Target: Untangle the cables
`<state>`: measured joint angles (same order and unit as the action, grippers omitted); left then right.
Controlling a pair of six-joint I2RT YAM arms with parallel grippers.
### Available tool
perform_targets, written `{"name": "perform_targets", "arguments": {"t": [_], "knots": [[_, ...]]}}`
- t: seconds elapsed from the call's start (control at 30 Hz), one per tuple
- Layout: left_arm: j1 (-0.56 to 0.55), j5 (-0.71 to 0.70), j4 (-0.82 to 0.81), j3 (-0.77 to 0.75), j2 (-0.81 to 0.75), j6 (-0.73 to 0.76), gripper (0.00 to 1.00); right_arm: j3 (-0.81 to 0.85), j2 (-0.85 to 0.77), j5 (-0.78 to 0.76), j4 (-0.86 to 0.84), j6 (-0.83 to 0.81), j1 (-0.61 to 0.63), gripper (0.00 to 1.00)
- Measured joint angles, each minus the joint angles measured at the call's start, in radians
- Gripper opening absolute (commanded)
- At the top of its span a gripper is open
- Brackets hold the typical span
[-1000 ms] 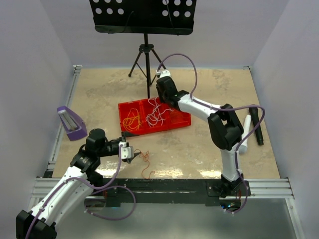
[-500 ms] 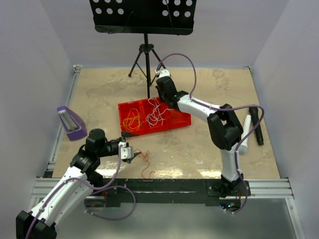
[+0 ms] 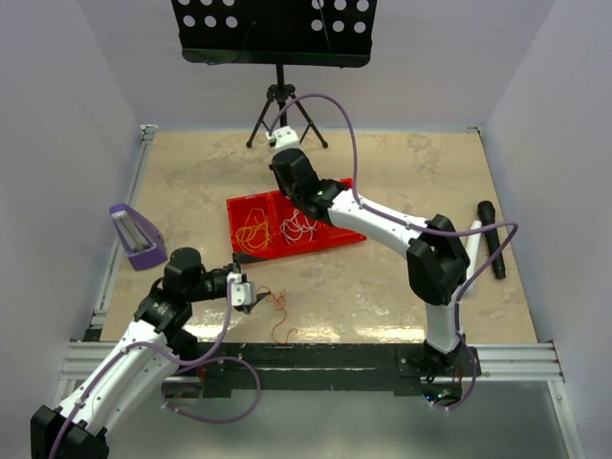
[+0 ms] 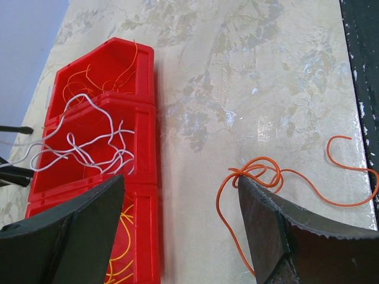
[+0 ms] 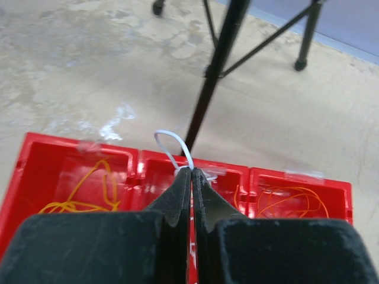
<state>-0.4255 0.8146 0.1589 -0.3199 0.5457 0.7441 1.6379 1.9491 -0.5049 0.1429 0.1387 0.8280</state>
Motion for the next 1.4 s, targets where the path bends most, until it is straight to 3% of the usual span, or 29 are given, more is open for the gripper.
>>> {"name": "perform_targets", "arguments": {"t": [0.2, 0.73, 0.9, 1.1, 1.23, 1.4], "knots": [[0.000, 0.000, 0.000, 0.000, -0.006, 0.000, 0.82, 0.039, 0.000, 0.000, 0.029, -0.002, 0.062, 0.00], [0.000, 0.000, 0.001, 0.000, -0.010, 0.000, 0.81, 0.103, 0.010, -0.053, 0.084, 0.002, 0.057, 0.00], [0.000, 0.000, 0.000, 0.000, -0.010, 0.000, 0.81, 0.164, 0.012, -0.005, 0.082, 0.013, 0.055, 0.09], [0.000, 0.000, 0.001, 0.000, -0.010, 0.000, 0.81, 0.180, 0.116, 0.029, 0.115, 0.049, 0.055, 0.00], [0.000, 0.000, 0.000, 0.000, -0.010, 0.000, 0.81, 0.151, 0.200, 0.026, 0.170, 0.090, 0.055, 0.00], [0.000, 0.001, 0.000, 0.000, -0.009, 0.000, 0.81, -0.006, 0.157, 0.034, 0.177, 0.166, 0.044, 0.00]]}}
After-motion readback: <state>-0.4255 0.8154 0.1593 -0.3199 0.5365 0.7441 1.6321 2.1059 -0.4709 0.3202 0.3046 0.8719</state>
